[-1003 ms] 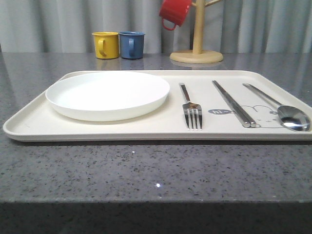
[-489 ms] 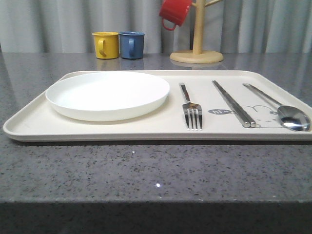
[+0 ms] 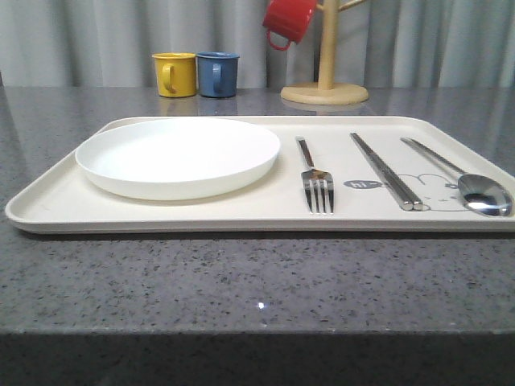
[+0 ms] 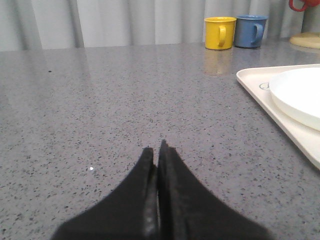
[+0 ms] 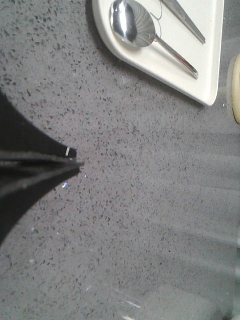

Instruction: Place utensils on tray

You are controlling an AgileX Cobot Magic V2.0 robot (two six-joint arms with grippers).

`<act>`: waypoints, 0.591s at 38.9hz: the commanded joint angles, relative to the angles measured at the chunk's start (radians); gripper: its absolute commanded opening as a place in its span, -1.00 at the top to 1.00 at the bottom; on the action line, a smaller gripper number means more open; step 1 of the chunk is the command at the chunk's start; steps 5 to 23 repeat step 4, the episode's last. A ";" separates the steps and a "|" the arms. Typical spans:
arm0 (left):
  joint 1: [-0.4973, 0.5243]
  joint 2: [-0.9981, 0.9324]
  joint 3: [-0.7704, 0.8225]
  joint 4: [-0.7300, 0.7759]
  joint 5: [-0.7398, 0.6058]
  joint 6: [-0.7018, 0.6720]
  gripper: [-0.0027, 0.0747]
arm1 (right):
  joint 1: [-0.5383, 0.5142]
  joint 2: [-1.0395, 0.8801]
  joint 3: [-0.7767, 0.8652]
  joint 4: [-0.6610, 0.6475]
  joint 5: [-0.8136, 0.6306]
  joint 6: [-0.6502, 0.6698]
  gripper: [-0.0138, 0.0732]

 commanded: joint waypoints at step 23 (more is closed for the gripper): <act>0.003 -0.021 0.002 -0.009 -0.086 -0.003 0.98 | -0.007 -0.017 -0.004 -0.003 -0.080 -0.007 0.84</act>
